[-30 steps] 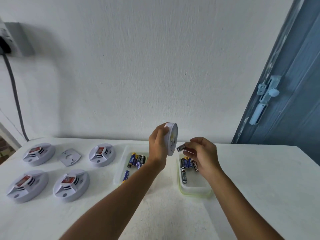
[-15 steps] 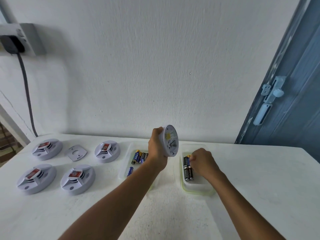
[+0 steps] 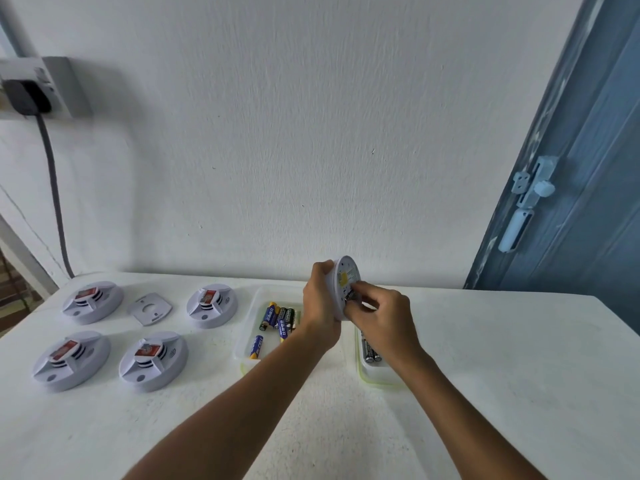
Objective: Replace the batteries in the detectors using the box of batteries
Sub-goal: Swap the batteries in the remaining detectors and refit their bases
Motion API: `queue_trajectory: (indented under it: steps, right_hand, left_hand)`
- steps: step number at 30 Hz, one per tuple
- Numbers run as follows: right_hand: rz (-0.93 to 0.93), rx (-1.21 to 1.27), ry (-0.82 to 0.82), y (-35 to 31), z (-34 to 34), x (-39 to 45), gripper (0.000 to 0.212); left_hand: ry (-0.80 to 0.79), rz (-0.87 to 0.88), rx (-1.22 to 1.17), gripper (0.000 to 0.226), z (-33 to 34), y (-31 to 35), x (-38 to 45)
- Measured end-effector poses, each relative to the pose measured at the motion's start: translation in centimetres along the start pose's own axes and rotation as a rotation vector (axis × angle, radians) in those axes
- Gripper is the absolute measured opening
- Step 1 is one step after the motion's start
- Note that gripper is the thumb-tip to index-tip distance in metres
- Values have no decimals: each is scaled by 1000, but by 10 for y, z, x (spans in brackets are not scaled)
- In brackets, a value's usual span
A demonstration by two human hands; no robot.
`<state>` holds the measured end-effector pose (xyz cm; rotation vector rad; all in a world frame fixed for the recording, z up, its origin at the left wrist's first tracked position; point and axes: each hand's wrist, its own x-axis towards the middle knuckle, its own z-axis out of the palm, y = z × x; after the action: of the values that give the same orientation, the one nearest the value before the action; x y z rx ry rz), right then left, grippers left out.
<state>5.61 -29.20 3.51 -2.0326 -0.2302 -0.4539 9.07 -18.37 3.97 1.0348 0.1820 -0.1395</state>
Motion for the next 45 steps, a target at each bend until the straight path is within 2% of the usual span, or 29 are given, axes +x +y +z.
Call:
queue_trajectory:
  steps: [3, 6, 9, 12, 14, 16, 19, 23, 25, 28, 31, 34, 37, 41, 45]
  right_hand:
    - [-101, -42, 37, -1, 1, -4, 19]
    - [-232, -60, -30, 6, -1, -7, 29]
    - [-328, -163, -61, 14, -4, -5, 27]
    - [-199, 19, 52, 14, -9, -1, 15]
    - [-31, -7, 68, 17, -15, 2, 4]
    - [158, -216, -23, 30, -19, 5, 7]
    - [300, -614, -223, 39, -20, 8, 9]
    - [360, -770, -361, 39, -10, 11, 11]
    - [405, -785, -399, 39, -8, 12, 12]
    - [498, -675, -443, 43, -7, 13, 14]
    - [531, -598, -439, 43, -9, 15, 6]
    - [380, -631, -289, 37, -8, 16, 15]
    - [125, -381, -177, 11, 6, 16, 16]
    - [-64, -206, -336, -29, 46, 16, 18]
    - [-26, -349, -553, -44, 102, 16, 21]
  left_hand:
    - [-19, -62, -62, 34, -1, 5, 1]
    - [-17, -109, -118, 31, -5, 10, 4]
    - [-44, -149, -96, 35, -9, 13, 3]
    - [-25, -138, -72, 37, -14, 12, 5]
    - [18, -119, -49, 36, -19, 11, 9]
    - [32, -114, -52, 31, -26, 9, 11]
    - [17, -121, -46, 30, -32, 7, 13]
    - [9, -135, -56, 31, -32, 3, 11]
    - [11, -138, -61, 30, -33, 3, 10]
    - [25, -154, -62, 31, -36, 5, 9]
    - [18, -153, -94, 32, -42, 11, 9]
    - [-21, -124, -160, 32, -53, 22, 7]
    - [-53, -68, -222, 37, -72, 39, 8]
    - [-40, -11, -265, 38, -102, 62, 11]
    - [-22, -13, -304, 36, -131, 79, 11]
